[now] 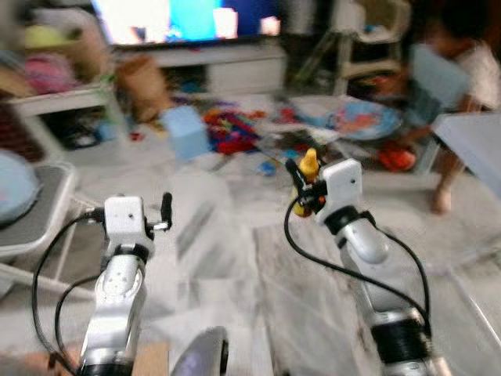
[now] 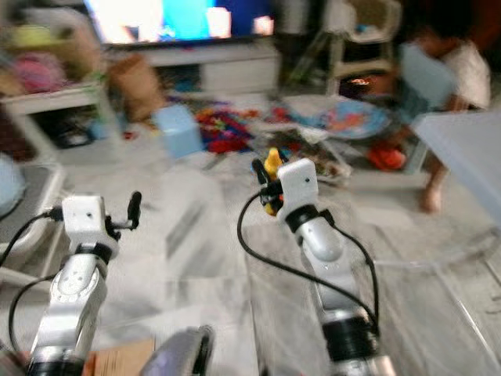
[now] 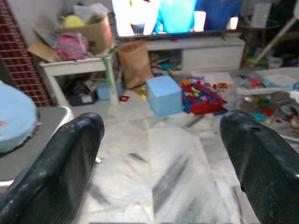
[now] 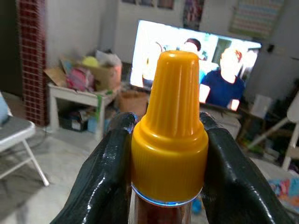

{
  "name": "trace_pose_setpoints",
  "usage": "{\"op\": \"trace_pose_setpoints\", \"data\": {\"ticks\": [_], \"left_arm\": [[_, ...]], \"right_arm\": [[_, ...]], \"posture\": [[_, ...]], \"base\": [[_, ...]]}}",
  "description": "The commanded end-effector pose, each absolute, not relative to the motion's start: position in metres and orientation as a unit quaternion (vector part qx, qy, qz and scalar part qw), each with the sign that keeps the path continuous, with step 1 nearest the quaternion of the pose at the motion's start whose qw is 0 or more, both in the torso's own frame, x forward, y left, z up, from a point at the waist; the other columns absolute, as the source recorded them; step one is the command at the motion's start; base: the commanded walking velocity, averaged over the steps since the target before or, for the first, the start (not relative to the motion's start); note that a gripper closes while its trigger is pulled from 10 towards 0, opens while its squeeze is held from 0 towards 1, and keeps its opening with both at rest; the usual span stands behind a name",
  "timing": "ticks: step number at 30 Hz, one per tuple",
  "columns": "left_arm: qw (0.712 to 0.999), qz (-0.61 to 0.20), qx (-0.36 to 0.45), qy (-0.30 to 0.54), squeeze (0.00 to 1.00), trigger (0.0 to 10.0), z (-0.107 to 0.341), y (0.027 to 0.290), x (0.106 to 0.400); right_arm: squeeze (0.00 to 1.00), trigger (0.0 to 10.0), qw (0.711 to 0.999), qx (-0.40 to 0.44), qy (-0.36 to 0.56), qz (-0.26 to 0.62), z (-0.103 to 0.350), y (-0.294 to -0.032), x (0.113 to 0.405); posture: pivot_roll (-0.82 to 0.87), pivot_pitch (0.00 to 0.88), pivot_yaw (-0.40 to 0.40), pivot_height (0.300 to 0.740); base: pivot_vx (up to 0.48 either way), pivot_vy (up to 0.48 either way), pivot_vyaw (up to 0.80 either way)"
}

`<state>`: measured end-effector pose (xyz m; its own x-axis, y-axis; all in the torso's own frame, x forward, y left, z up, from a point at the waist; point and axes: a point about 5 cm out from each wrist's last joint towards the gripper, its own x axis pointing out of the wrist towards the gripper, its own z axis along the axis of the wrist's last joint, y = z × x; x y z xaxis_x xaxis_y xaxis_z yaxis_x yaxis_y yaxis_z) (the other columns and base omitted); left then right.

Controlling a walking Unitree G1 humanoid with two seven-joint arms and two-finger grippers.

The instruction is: Restocking fridge

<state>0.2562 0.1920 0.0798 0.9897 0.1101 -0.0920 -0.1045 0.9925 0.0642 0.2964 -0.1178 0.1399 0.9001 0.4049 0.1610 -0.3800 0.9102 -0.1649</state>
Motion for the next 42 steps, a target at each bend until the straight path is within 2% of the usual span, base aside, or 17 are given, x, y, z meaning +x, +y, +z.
{"op": "trace_pose_setpoints", "data": {"ticks": [1,15,30,42], "left_arm": [[0.998,0.049,0.031,0.032,0.0,10.0,0.088,0.188,0.261],[0.997,0.047,0.03,0.048,0.0,10.0,0.081,0.181,0.252],[0.995,0.072,0.05,0.057,0.0,10.0,0.079,0.18,0.251],[0.994,0.079,0.051,0.059,0.0,10.0,0.08,0.178,0.252]], "right_arm": [[0.0,10.0,0.972,-0.063,-0.113,0.198,0.147,-0.119,0.299],[0.0,10.0,0.975,-0.052,-0.091,0.196,0.134,-0.121,0.289],[0.0,10.0,0.976,-0.043,-0.088,0.196,0.135,-0.124,0.292],[0.0,10.0,0.977,-0.031,-0.087,0.193,0.136,-0.126,0.294]], "posture": [[0.03,0.0,-0.027,0.74],[0.04,0.007,-0.031,0.74],[0.04,0.01,-0.038,0.74],[0.03,0.005,-0.04,0.74]], "base": [[0.0,0.0,0.8],[0.0,0.0,0.8],[-0.017,0.0,0.8],[-0.27,0.0,0.04]]}}
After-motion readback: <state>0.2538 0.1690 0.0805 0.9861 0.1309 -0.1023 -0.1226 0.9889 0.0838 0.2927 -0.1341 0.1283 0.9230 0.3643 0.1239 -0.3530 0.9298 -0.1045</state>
